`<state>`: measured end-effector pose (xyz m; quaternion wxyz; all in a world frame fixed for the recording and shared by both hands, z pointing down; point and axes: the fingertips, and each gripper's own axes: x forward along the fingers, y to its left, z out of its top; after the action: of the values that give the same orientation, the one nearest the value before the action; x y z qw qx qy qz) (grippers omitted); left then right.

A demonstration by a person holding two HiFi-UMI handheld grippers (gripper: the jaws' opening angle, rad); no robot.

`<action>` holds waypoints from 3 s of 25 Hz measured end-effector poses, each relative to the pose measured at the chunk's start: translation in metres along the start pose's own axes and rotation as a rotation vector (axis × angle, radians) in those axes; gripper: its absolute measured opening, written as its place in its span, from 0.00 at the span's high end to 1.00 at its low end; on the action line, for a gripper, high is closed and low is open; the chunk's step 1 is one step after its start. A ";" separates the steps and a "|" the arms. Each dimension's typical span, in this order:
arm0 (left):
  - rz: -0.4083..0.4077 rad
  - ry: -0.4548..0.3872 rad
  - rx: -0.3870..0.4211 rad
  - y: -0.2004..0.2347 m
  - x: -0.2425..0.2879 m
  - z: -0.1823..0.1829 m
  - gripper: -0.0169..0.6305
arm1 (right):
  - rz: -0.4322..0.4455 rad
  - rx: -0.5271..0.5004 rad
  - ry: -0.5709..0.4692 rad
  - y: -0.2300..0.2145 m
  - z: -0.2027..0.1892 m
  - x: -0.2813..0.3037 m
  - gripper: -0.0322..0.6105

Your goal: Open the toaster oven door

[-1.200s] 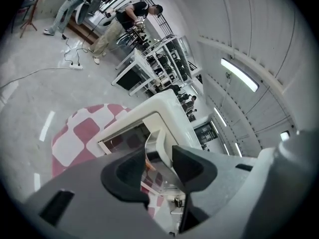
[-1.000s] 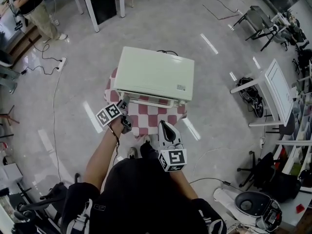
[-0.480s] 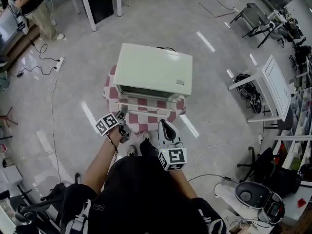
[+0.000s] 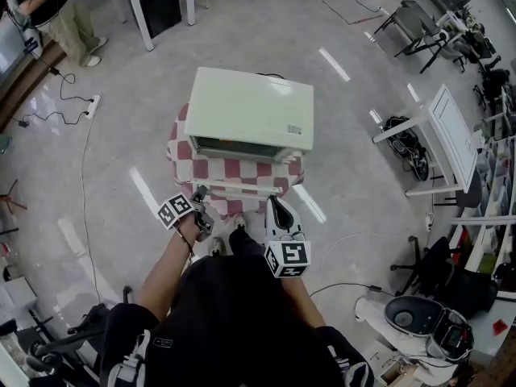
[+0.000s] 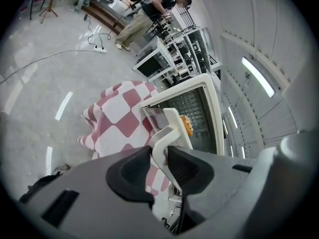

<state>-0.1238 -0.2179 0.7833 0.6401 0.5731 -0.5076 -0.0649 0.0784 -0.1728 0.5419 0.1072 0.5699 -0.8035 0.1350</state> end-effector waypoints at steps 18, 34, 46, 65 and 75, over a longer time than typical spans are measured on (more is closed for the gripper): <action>0.020 0.018 -0.017 0.011 0.001 -0.006 0.80 | -0.147 0.598 0.242 -0.117 -0.115 0.024 0.75; 0.034 0.014 -0.027 0.019 0.004 -0.009 0.80 | -0.134 1.178 0.327 -0.120 -0.205 0.059 0.80; -0.092 -0.117 -0.021 0.002 -0.052 0.028 0.61 | -0.094 1.178 0.305 -0.121 -0.199 0.061 0.82; 0.011 0.145 0.338 0.026 -0.007 0.026 0.81 | -0.047 0.979 0.491 -0.107 -0.240 0.053 0.82; 0.164 0.229 0.468 0.074 0.009 0.004 0.80 | -0.042 0.660 0.721 -0.096 -0.290 0.058 0.80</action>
<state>-0.1596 -0.2014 0.8470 0.5465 0.6659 -0.4780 0.1713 0.1554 -0.1559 0.8430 0.1952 0.5064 -0.6179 0.5689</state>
